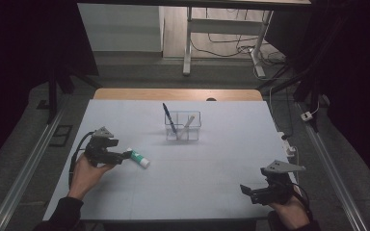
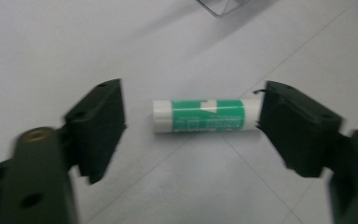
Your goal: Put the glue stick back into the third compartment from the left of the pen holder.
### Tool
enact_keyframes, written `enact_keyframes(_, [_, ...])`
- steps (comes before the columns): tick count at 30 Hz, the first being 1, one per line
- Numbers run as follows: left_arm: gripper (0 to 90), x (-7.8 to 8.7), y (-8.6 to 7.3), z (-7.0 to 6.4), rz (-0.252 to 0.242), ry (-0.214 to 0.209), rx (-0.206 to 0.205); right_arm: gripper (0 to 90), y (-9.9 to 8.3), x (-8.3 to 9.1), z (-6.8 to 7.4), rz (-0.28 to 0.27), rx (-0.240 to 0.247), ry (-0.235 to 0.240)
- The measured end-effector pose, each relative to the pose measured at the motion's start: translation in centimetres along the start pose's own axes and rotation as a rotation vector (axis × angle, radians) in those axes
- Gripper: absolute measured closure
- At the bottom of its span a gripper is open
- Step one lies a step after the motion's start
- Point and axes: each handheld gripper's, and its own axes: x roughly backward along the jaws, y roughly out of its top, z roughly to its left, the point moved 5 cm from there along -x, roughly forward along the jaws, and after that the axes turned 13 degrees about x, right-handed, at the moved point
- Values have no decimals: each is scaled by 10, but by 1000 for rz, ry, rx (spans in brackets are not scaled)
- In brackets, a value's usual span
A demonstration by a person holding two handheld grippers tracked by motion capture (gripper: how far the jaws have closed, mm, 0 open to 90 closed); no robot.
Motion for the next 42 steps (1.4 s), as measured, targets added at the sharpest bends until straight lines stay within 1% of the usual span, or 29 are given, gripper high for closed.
enact_keyframes(2, [368, -3, 2, 5, 4, 0, 0, 0, 0, 0, 0, 1, 0, 0])
enact_keyframes(4, [464, -6, 2, 10, 16, 13, -3, 0, 0, 0, 0, 1, 2, 0])
enact_keyframes(5, [528, -8, 2, 12, 24, 18, -11, 0, 0, 0, 0, 1, 2, 0])
enact_keyframes(8, [674, -14, 1, 19, 47, 34, -24, 0, 0, 0, 0, 1, 2, 1])
enact_keyframes(9, [717, -16, 0, 21, 56, 42, -32, 0, 0, 0, 0, 2, 3, 2])
enact_keyframes(11, [806, -19, -1, 25, 70, 50, -33, 0, 0, 0, 0, 1, 2, 3])
enact_keyframes(13, [875, -22, -3, 27, 88, 55, -39, 0, 0, 0, 0, 3, 4, 3])
enact_keyframes(14, [880, -25, -3, 28, 97, 65, -46, 0, 0, 0, 0, 3, 3, 4])
enact_keyframes(15, [881, -27, -4, 29, 110, 66, -54, 0, 0, 0, 0, 4, 4, 4])
enact_keyframes(16, [881, -30, -5, 29, 117, 72, -53, 0, 0, 0, 1, 3, 3, 4])
enact_keyframes(17, [881, -32, -5, 30, 129, 85, -59, 0, 0, 0, 1, 3, 3, 5])
enact_keyframes(19, [882, -35, -7, 32, 147, 99, -68, 0, 0, 0, 1, 3, 5, 6])
enact_keyframes(22, [882, -38, -8, 34, 159, 106, -66, 0, 0, 0, 1, 3, 7, 8])
enact_keyframes(24, [883, -39, -9, 35, 168, 98, -62, 0, 0, 0, 1, 4, 8, 9])
enact_keyframes(31, [884, -40, -11, 33, 191, 87, -83, 0, 0, -1, 1, 3, 13, 10])
enact_keyframes(34, [884, -40, -12, 32, 193, 87, -81, 0, 0, -1, 1, 4, 11, 11])
enact_keyframes(42, [885, -35, -15, 30, 204, 72, -79, 0, 0, -1, 1, 5, 15, 11])
